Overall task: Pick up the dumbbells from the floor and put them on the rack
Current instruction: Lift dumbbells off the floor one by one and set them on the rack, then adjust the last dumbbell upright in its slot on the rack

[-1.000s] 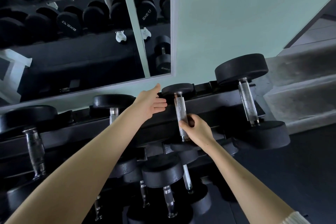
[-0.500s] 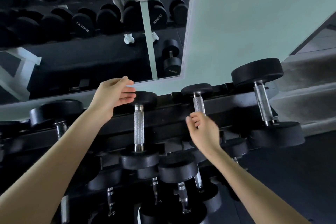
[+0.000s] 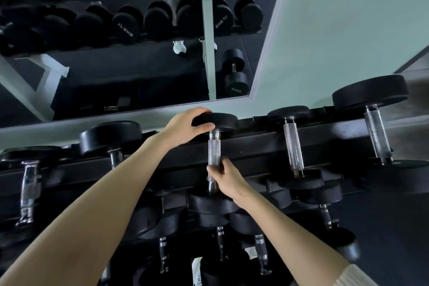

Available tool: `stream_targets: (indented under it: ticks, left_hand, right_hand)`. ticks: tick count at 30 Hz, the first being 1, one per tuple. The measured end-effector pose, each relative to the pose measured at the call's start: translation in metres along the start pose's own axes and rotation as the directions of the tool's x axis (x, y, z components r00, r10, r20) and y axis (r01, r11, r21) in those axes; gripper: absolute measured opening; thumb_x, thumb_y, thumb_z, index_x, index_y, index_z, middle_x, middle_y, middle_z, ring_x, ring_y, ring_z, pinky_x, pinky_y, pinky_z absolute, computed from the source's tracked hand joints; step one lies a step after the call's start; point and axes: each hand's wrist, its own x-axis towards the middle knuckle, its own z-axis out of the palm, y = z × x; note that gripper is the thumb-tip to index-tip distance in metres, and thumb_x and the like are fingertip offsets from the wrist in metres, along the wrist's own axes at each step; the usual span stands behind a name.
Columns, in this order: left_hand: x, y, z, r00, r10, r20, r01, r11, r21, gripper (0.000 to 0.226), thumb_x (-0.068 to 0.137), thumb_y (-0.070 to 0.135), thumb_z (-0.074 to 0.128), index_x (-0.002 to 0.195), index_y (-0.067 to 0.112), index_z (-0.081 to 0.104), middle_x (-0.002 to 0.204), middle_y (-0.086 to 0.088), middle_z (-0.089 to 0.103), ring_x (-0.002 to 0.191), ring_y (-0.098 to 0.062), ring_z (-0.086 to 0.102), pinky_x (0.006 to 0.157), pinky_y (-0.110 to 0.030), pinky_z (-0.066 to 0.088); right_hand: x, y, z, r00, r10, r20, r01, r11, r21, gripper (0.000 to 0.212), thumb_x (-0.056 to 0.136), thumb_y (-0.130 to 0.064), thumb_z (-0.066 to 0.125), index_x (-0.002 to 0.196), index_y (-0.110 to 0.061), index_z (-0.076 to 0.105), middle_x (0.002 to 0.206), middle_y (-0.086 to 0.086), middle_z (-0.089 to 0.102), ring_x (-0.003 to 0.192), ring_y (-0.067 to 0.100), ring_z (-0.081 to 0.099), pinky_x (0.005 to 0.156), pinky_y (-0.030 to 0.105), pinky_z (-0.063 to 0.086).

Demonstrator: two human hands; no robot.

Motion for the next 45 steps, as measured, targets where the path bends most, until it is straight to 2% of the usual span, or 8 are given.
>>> stream_targets:
  ticks: [6, 22, 26, 30, 33, 38, 41, 45]
  left_hand:
    - [0.002, -0.006, 0.005, 0.997, 0.065, -0.038, -0.065, 0.998, -0.012, 0.051, 0.087, 0.040, 0.058, 0.132, 0.018, 0.050, 0.130, 0.002, 0.059, 0.113, -0.018, 0.056, 0.090, -0.025, 0.041]
    - [-0.006, -0.031, 0.012, 0.994, -0.011, -0.110, 0.000, 0.995, -0.098, 0.055, 0.087, 0.045, 0.056, 0.135, 0.019, 0.047, 0.137, -0.001, 0.055, 0.126, -0.020, 0.050, 0.101, -0.030, 0.039]
    - [-0.012, -0.027, 0.013, 0.994, -0.011, -0.105, 0.002, 0.997, -0.082, 0.060, 0.089, 0.045, 0.053, 0.142, 0.021, 0.038, 0.148, -0.002, 0.042, 0.136, -0.020, 0.039, 0.105, -0.029, 0.032]
    - [-0.039, -0.022, -0.004, 0.989, -0.001, -0.145, -0.018, 0.991, -0.131, 0.061, 0.088, 0.046, 0.054, 0.143, 0.024, 0.036, 0.149, -0.001, 0.039, 0.135, -0.020, 0.040, 0.112, -0.034, 0.035]
    - [-0.080, -0.031, -0.026, 0.966, 0.001, -0.258, -0.056, 0.977, -0.204, 0.052, 0.088, 0.042, 0.056, 0.135, 0.022, 0.048, 0.139, 0.001, 0.051, 0.129, -0.014, 0.048, 0.108, -0.036, 0.041]
    - [-0.158, -0.072, -0.059, 0.846, -0.208, -0.490, 0.040, 0.943, -0.331, 0.032, 0.093, 0.031, 0.052, 0.121, 0.017, 0.060, 0.110, 0.007, 0.062, 0.105, -0.004, 0.055, 0.083, -0.012, 0.040]
    - [-0.186, -0.110, -0.069, 0.741, -0.387, -0.549, 0.113, 0.877, -0.467, 0.025, 0.092, 0.035, 0.052, 0.113, 0.023, 0.061, 0.098, 0.010, 0.062, 0.099, -0.014, 0.061, 0.091, -0.030, 0.049]
    - [-0.190, -0.151, -0.074, 0.723, -0.584, -0.368, 0.182, 0.676, -0.714, 0.039, 0.091, 0.045, 0.050, 0.124, 0.025, 0.053, 0.117, -0.004, 0.058, 0.101, -0.016, 0.058, 0.096, -0.042, 0.051]
  right_hand:
    - [0.005, 0.000, -0.004, 0.999, -0.031, 0.036, 0.027, 0.995, 0.099, 0.018, 0.095, -0.026, 0.055, 0.111, -0.019, 0.051, 0.107, 0.000, 0.062, 0.098, 0.014, 0.060, 0.087, 0.025, 0.043]
    - [0.008, 0.001, -0.004, 0.998, -0.014, 0.062, 0.017, 0.999, -0.047, 0.031, 0.093, -0.032, 0.057, 0.119, -0.017, 0.052, 0.109, 0.005, 0.066, 0.104, 0.021, 0.065, 0.100, 0.040, 0.048]
    - [0.004, -0.003, -0.003, 0.999, 0.000, 0.045, 0.005, 0.996, -0.092, 0.039, 0.092, -0.035, 0.057, 0.126, -0.015, 0.051, 0.112, 0.000, 0.064, 0.105, 0.015, 0.062, 0.094, 0.031, 0.047]
    - [-0.015, -0.015, 0.002, 0.975, -0.089, -0.205, -0.009, 0.900, -0.436, 0.055, 0.090, -0.051, 0.050, 0.133, -0.017, 0.046, 0.113, -0.003, 0.066, 0.101, 0.017, 0.064, 0.078, 0.029, 0.047]
    - [-0.044, -0.030, 0.017, 0.881, -0.245, -0.406, -0.025, 0.831, -0.555, 0.042, 0.094, -0.045, 0.046, 0.125, -0.018, 0.052, 0.113, -0.005, 0.068, 0.099, 0.017, 0.065, 0.070, 0.026, 0.040]
    - [-0.079, -0.047, 0.068, 0.912, -0.306, -0.274, 0.163, 0.883, -0.441, 0.029, 0.094, -0.040, 0.048, 0.109, -0.019, 0.062, 0.093, -0.011, 0.066, 0.084, 0.007, 0.061, 0.070, 0.022, 0.043]
    - [-0.076, -0.055, 0.099, 0.958, -0.265, -0.112, 0.206, 0.903, -0.376, 0.035, 0.095, -0.041, 0.047, 0.116, -0.017, 0.060, 0.099, -0.009, 0.065, 0.087, 0.004, 0.058, 0.073, 0.018, 0.041]
    - [-0.052, -0.070, 0.133, 0.979, -0.197, -0.045, 0.178, 0.945, -0.274, 0.043, 0.094, -0.040, 0.048, 0.128, -0.014, 0.053, 0.093, -0.009, 0.056, 0.089, 0.008, 0.055, 0.088, 0.029, 0.049]
